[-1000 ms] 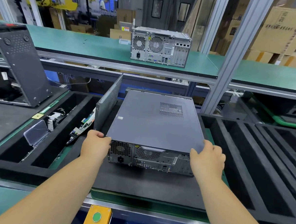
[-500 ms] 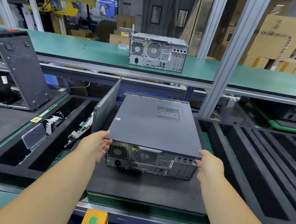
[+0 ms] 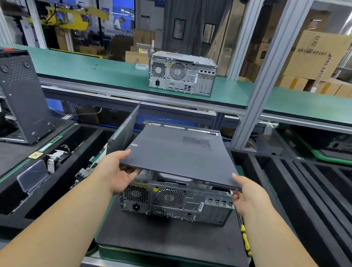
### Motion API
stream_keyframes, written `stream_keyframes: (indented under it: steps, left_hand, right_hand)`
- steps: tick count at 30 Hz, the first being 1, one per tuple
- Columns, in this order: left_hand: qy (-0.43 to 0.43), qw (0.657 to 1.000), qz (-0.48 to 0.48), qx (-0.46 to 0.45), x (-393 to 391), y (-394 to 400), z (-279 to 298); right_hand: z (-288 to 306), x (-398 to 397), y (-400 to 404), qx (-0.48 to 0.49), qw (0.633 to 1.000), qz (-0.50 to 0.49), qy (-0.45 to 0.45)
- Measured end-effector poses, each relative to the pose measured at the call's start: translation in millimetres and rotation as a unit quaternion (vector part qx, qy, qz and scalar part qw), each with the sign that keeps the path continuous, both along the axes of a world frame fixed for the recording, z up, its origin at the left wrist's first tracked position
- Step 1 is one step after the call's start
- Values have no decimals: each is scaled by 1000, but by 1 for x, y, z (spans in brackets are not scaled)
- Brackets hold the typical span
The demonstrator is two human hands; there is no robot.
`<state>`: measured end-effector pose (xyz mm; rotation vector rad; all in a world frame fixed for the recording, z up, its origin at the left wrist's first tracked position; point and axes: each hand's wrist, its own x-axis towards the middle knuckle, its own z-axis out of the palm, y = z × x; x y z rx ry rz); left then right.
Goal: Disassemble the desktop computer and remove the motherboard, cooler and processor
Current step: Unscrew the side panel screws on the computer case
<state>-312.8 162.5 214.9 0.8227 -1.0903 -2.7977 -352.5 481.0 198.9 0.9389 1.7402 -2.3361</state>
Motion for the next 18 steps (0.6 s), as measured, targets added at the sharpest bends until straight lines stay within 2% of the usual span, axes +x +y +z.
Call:
stream_keyframes:
  steps: [8, 12, 13, 15, 17, 18]
  left_hand:
    - [92, 995, 46, 8, -2, 21, 3]
    - [151, 988, 27, 11, 1, 44, 3]
    - [169, 986, 16, 10, 1, 52, 6]
    - [191, 982, -3, 2, 0, 72, 14]
    - [202, 979, -16, -12, -2, 99, 22]
    - [206, 978, -21, -21, -3, 115, 26]
  right_hand:
    - [15, -7, 13, -47, 993, 27, 103]
    - [20, -3, 37, -13, 989, 21, 147]
    - [21, -2, 47, 21, 988, 25, 150]
    - [21, 0, 71, 149, 979, 39, 134]
    - [25, 7, 94, 316, 942, 32, 112]
    - [30, 12, 102, 394, 909, 33, 133]
